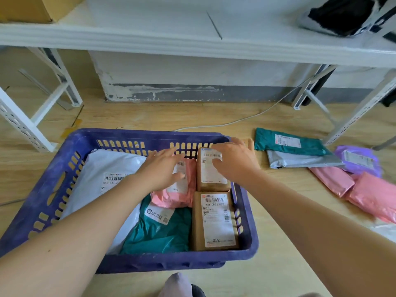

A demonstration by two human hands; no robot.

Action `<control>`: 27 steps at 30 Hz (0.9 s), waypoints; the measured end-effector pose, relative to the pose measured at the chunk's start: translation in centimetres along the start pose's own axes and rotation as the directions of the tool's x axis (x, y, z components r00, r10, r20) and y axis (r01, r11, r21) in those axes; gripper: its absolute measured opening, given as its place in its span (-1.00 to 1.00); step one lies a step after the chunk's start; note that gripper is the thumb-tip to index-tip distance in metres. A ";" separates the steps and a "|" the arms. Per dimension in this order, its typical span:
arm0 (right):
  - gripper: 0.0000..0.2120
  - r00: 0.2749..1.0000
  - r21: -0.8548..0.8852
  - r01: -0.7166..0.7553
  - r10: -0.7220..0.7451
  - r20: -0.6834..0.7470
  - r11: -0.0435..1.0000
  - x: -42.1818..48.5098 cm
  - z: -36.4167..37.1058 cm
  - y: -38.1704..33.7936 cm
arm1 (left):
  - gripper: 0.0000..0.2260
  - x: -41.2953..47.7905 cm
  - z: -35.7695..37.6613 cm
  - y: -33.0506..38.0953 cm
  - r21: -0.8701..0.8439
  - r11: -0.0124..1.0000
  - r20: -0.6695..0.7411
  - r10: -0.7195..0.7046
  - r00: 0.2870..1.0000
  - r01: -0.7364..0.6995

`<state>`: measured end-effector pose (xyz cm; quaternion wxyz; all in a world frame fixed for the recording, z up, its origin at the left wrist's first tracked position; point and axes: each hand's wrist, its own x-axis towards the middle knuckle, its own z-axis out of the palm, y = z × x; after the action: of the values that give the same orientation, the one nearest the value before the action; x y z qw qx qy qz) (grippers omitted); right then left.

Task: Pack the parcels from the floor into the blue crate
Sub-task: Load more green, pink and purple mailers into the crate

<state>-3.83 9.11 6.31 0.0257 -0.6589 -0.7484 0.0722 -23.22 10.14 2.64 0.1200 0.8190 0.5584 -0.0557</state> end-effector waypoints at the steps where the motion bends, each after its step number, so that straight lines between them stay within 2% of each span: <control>1: -0.59 1.000 -0.006 -0.017 0.017 -0.014 1.000 -0.6 -0.6 0.7 | -0.47 0.0 -0.8 0.9 0.000 1.000 -0.008 0.015 1.000 -0.015; 11: -0.67 0.960 0.080 -0.247 0.256 -0.118 0.966 -10.5 -4.4 10.6 | -0.56 0.4 -5.7 15.1 -0.099 0.956 -0.067 0.270 0.961 -0.276; 18: -0.67 0.885 0.095 -0.427 0.437 -0.161 0.899 -19.1 -3.5 19.6 | -0.61 2.2 -4.3 27.2 -0.066 0.865 -0.004 0.497 0.867 -0.497; 24: -0.69 0.762 0.162 -0.618 0.637 -0.119 0.769 -25.8 -0.8 27.7 | -0.62 4.2 -0.4 36.7 0.018 0.762 0.109 0.642 0.759 -0.647; 27: -0.66 0.680 0.164 -0.715 0.731 -0.067 0.680 -28.1 1.2 31.2 | -0.61 5.4 2.1 40.4 0.009 0.738 0.132 0.668 0.732 -0.675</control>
<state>30.33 -15.04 2.26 0.0833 -0.9011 -0.4177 0.0807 16.36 0.43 4.81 0.1423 0.9634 0.2149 -0.0734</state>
